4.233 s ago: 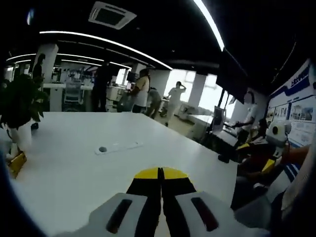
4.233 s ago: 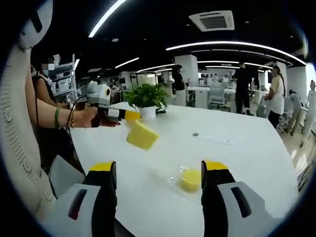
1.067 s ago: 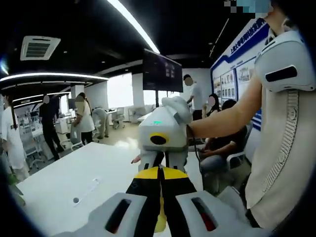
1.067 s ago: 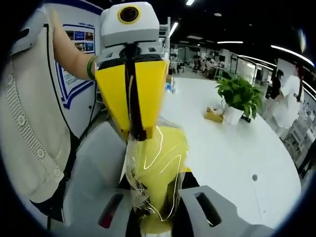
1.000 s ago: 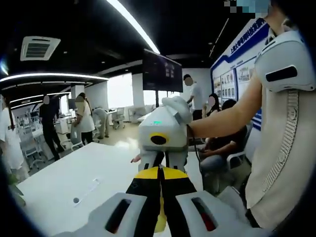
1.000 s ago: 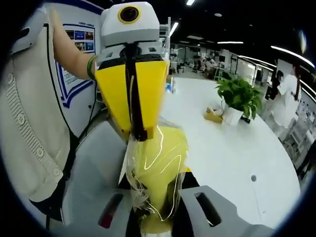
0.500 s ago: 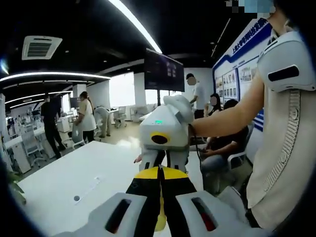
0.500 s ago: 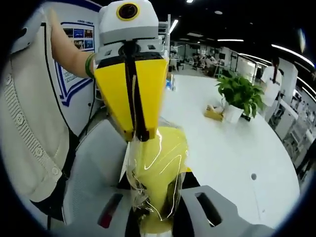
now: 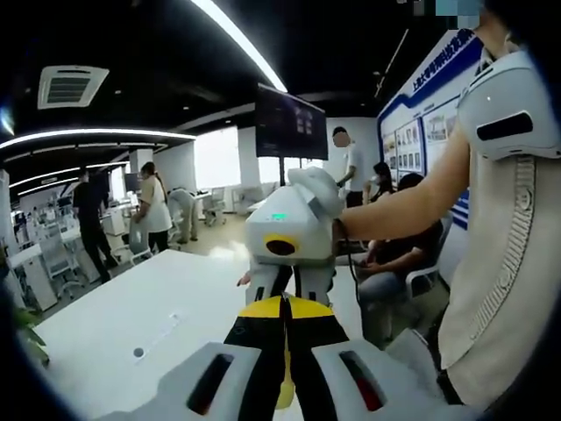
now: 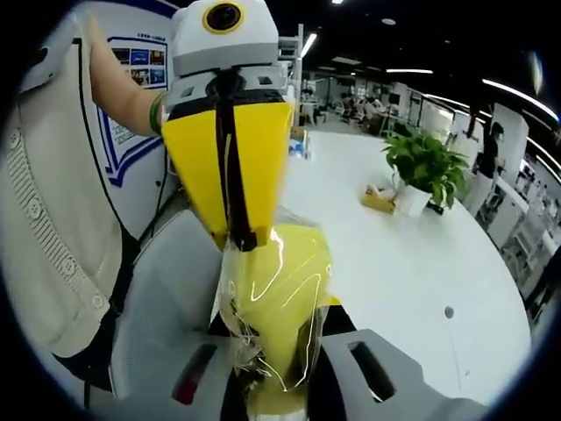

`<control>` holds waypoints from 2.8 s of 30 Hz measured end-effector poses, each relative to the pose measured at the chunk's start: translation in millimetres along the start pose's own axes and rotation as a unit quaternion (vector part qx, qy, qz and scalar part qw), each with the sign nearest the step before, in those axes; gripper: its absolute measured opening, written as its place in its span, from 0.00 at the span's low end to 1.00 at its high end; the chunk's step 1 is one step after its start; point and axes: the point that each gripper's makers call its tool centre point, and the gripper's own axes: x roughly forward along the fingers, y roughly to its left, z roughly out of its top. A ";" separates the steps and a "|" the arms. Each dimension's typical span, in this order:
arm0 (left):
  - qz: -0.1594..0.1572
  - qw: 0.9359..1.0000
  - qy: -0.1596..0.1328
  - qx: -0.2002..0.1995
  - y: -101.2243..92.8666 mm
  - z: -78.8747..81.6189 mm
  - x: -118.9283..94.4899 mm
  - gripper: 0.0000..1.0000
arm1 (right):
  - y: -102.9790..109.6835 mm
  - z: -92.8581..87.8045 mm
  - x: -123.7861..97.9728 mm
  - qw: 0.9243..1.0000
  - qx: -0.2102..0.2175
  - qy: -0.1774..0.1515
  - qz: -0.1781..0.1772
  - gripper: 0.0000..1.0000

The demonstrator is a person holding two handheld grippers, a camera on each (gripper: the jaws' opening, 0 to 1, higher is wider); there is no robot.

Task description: Compare the silicone blocks by pressing each to a similar depth, holding the contact briefly, and releasing to observe deformation and rebound differences across the visible hardness samples.

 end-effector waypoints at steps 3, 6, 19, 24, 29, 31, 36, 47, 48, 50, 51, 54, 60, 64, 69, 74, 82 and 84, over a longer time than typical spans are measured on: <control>-0.001 1.000 0.002 -0.001 -0.3 -0.1 -0.2 0.00 | -2.3 -0.2 -0.3 1.000 -0.008 0.000 -0.006 0.08; 0.000 1.000 0.005 0.016 -0.7 -0.4 -0.5 0.00 | -2.3 -0.5 0.2 1.000 -0.007 -0.001 -0.007 0.09; 0.005 1.000 0.011 0.015 -0.3 -1.5 -2.9 0.00 | -4.3 -1.4 1.2 1.000 -0.019 0.008 -0.012 0.11; 0.005 1.000 0.011 0.012 -1.1 -1.9 -3.8 0.00 | -5.1 -1.5 1.2 0.999 -0.028 0.009 -0.015 0.12; 0.003 1.000 0.012 0.010 -1.4 -2.7 -5.0 0.00 | -4.3 -1.4 2.4 0.999 -0.030 0.010 -0.012 0.13; 0.002 1.000 0.012 0.010 -2.3 -3.0 -5.4 0.00 | -3.7 -1.3 2.8 0.999 -0.032 0.010 -0.011 0.14; 0.003 1.000 0.013 0.012 -2.6 -3.2 -6.3 0.00 | -3.1 -1.1 3.2 0.999 -0.038 0.011 -0.009 0.14; 0.005 1.000 0.015 0.017 -1.2 -4.5 -8.7 0.00 | -0.4 -1.4 6.1 0.999 -0.031 0.014 0.005 0.16; 0.005 1.000 0.015 0.017 -1.0 -4.7 -8.9 0.00 | -0.1 -1.6 6.5 0.999 -0.030 0.014 0.007 0.16; 0.006 1.000 0.015 0.016 -0.8 -5.2 -9.3 0.00 | 0.7 -1.9 7.1 0.999 -0.027 0.015 0.010 0.16; 0.006 1.000 0.015 0.016 -0.6 -5.5 -9.4 0.00 | 0.8 -2.1 7.2 0.999 -0.027 0.016 0.011 0.17; 0.006 1.000 0.015 0.014 0.2 -6.4 -10.0 0.00 | 1.3 -2.7 7.9 0.999 -0.027 0.019 0.012 0.17; 0.007 1.000 0.016 0.013 0.7 -8.9 -9.8 0.00 | 3.3 -6.2 9.0 0.999 -0.020 0.027 0.022 0.18; 0.007 1.000 0.016 0.011 0.5 -9.3 -9.7 0.00 | 2.5 -6.7 9.4 0.999 -0.022 0.028 0.021 0.19; 0.007 1.000 0.016 0.010 0.8 -10.2 -9.7 0.00 | 2.2 -7.3 10.1 0.999 -0.022 0.029 0.022 0.20; 0.007 1.000 0.017 0.009 0.7 -11.0 -9.9 0.00 | 2.3 -8.0 11.0 0.999 -0.020 0.030 0.024 0.20; 0.007 1.000 0.017 0.008 0.6 -12.3 -9.8 0.00 | 1.9 -9.3 11.8 0.999 -0.018 0.032 0.026 0.22; 0.008 1.000 0.017 0.004 1.4 -13.2 -9.7 0.00 | 2.2 -10.3 12.1 0.999 -0.016 0.033 0.027 0.23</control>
